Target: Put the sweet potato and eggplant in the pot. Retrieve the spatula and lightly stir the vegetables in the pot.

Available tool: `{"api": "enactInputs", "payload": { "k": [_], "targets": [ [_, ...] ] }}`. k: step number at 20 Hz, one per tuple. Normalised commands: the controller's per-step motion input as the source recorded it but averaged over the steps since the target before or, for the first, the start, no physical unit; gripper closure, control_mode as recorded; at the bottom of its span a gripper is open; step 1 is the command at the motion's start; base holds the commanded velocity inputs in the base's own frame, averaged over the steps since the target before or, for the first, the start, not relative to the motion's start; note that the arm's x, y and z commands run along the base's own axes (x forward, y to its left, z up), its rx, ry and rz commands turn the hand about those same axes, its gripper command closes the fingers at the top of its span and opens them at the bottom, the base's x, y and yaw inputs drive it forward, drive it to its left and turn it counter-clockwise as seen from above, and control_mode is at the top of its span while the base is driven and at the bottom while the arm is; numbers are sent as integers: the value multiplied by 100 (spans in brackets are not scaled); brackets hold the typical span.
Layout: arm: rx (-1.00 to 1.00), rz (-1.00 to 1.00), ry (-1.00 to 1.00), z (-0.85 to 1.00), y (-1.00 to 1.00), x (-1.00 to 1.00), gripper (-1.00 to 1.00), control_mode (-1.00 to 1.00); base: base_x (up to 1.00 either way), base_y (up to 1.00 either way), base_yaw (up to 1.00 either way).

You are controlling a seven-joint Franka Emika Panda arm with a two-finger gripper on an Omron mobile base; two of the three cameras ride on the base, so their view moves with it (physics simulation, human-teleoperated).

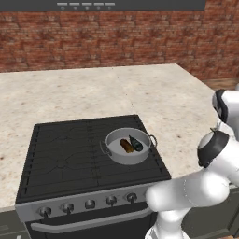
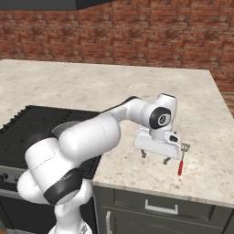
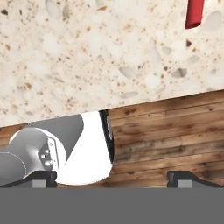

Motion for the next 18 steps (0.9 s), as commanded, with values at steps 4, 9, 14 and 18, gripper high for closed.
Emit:
{"api": "enactInputs", "payload": {
  "k": [4,9,14,18],
  "targets": [
    [0,0,0,-18,-34,46,-100,-100,0,0,0],
    [1,0,0,-9,-10,33,-100,-100,0,0,0],
    [1,4,0,-16,0,22,-100,-100,0,0,0],
    [0,3,1,-46,-6,27,-100,-100,0,0,0]
  ]
}}
